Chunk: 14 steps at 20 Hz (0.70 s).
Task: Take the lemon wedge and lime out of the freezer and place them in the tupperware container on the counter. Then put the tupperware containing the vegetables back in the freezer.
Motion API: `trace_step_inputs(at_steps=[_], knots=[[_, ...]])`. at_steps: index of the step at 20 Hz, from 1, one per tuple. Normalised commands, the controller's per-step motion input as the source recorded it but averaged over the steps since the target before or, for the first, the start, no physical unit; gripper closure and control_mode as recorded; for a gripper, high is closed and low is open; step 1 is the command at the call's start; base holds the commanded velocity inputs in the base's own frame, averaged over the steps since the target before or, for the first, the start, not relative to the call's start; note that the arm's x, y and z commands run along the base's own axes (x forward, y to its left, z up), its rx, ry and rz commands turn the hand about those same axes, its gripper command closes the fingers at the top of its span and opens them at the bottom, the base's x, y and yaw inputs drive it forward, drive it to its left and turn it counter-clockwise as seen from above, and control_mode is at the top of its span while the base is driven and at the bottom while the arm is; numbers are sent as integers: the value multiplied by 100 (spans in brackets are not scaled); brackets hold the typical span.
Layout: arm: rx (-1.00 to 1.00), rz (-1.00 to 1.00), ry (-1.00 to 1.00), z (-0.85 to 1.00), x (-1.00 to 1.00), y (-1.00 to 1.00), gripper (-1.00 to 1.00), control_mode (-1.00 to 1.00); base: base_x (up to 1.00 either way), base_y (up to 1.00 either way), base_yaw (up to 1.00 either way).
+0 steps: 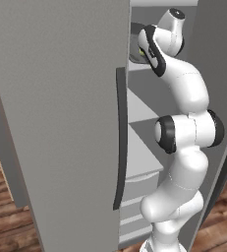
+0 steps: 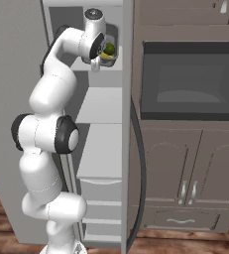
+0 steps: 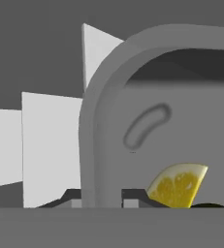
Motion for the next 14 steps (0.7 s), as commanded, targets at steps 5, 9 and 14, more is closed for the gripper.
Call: trace_step_inputs(at_steps=[5,9,14], knots=[[0,7,-2,0,8,10,100,-100,0,0,0],[0,2,0,0,13,0,100,-100,0,0,0],[0,0,0,0,5,0,100,-100,0,0,0]])
